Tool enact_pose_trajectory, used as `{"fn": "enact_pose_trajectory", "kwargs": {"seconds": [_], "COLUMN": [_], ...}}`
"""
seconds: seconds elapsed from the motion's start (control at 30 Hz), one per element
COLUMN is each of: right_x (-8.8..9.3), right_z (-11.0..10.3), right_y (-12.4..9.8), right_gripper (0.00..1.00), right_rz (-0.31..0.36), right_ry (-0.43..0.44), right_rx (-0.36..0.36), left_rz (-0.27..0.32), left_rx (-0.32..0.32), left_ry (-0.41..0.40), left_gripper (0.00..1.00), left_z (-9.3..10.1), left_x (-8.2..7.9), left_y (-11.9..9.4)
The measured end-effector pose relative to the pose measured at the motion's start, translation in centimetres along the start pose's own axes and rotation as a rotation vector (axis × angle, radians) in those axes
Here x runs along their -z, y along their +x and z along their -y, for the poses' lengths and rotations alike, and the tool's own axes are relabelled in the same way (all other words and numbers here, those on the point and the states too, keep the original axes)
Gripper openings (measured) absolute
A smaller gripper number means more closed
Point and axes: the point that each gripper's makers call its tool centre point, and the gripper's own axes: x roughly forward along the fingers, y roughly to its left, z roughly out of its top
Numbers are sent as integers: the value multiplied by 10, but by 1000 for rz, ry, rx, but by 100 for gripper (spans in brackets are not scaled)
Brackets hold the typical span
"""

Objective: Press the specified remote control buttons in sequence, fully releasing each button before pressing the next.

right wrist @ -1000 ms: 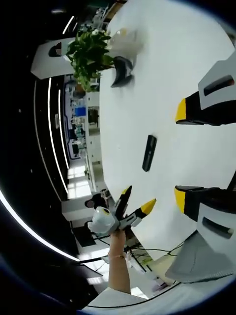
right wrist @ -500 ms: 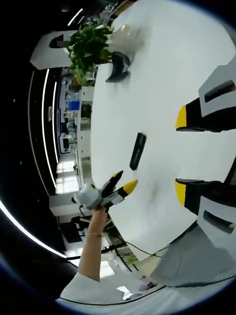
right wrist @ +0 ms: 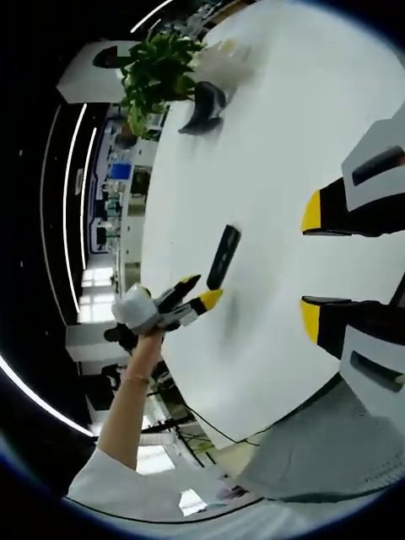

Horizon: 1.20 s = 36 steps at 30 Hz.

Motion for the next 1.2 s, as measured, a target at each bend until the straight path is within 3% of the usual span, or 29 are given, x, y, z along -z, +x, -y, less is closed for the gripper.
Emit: {"fn": "enact_pose_trajectory", "kwargs": {"seconds": [0.07,0.23,0.47,0.63,0.87,1.2], "right_x": [0,-1,2,2,0,-2], "right_z": [2,4,9,12,14,14], "right_y": [1,0,-2,-4,-4,-5], "right_gripper": [24,20,15,12,9,9], "right_rz": [-5,-3,-3,2,21,28], "right_ry": [-3,-1,19,35,61,54], "right_rx": [6,11,22,28,32,35], "left_rz": [-32,-55,-131,-146,-155,-151], "left_rx": [1,18,37,55,39,78], "left_ry": [63,79,184,215,230,223], "left_gripper": [55,45,36,24,24,24], "left_z": [-2,-7,-3,3,4,28], "left_x": [1,-2,3,1,1,7], "left_y": [3,8,16,17,15,13]}}
